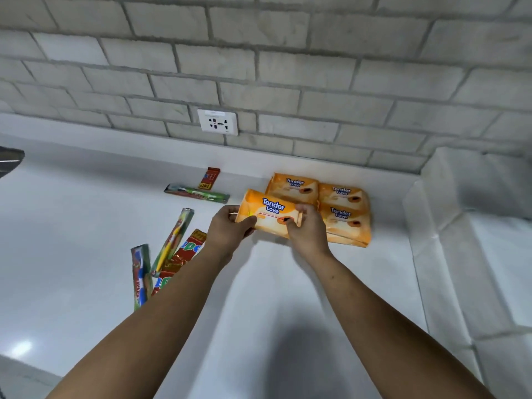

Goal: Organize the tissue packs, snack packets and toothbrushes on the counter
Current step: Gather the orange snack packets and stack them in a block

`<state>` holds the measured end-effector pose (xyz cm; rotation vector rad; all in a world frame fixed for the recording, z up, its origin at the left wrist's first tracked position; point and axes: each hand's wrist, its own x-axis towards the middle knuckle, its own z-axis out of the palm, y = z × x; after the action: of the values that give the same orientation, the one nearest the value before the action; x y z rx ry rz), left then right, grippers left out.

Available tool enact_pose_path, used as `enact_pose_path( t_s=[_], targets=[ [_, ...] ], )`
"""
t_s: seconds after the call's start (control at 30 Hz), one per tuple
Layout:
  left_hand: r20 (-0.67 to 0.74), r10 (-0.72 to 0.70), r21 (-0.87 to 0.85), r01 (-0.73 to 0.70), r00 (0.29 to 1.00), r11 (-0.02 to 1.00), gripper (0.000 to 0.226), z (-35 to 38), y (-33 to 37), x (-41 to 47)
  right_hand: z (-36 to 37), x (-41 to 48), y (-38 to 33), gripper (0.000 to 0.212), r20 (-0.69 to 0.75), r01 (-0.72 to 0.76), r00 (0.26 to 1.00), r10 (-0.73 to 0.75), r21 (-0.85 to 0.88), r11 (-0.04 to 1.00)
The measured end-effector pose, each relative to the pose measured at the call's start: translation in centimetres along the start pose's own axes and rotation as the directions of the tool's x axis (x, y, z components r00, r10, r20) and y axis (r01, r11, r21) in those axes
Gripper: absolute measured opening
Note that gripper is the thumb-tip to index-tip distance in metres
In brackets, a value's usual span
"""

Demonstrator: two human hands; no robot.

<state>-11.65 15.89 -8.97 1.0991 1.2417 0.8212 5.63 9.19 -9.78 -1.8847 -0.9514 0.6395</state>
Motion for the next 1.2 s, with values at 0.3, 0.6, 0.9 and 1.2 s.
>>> enact_pose_path(
  t_s=[0.3, 0.6, 0.9, 1.2],
  targets=[
    [0.098, 0.004, 0.251, -0.029, 0.995, 0.967, 0.061, 3.7, -0.1, 4.9, -1.0, 4.7, 0.8, 0.038, 0.036, 0.062, 0.998, -0.052, -0.403, 0.913],
    [0.163, 0.032, 0.591, -0.124, 0.986, 0.797, 0.058, 5.2, -0.7, 7.0, -0.3, 5.6, 3.4, 0.045, 0.01, 0.157, 0.975, -0.22, -0.73, 0.665],
    [0.377, 0.184, 0.806, -0.42, 0.908, 0.417, 0.068, 5.6, -3.4, 6.0, -1.3, 5.1, 6.5, 0.08, 0.07, 0.144, 0.987, -0.145, -0.782, 0.606],
    [0.409, 0.164, 0.82, -0.441, 0.897, 0.365, 0.065, 6.3, -3.3, 5.5, -1.0, 5.3, 7.1, 0.082, 0.093, 0.159, 0.986, -0.142, -0.797, 0.583]
  ],
)
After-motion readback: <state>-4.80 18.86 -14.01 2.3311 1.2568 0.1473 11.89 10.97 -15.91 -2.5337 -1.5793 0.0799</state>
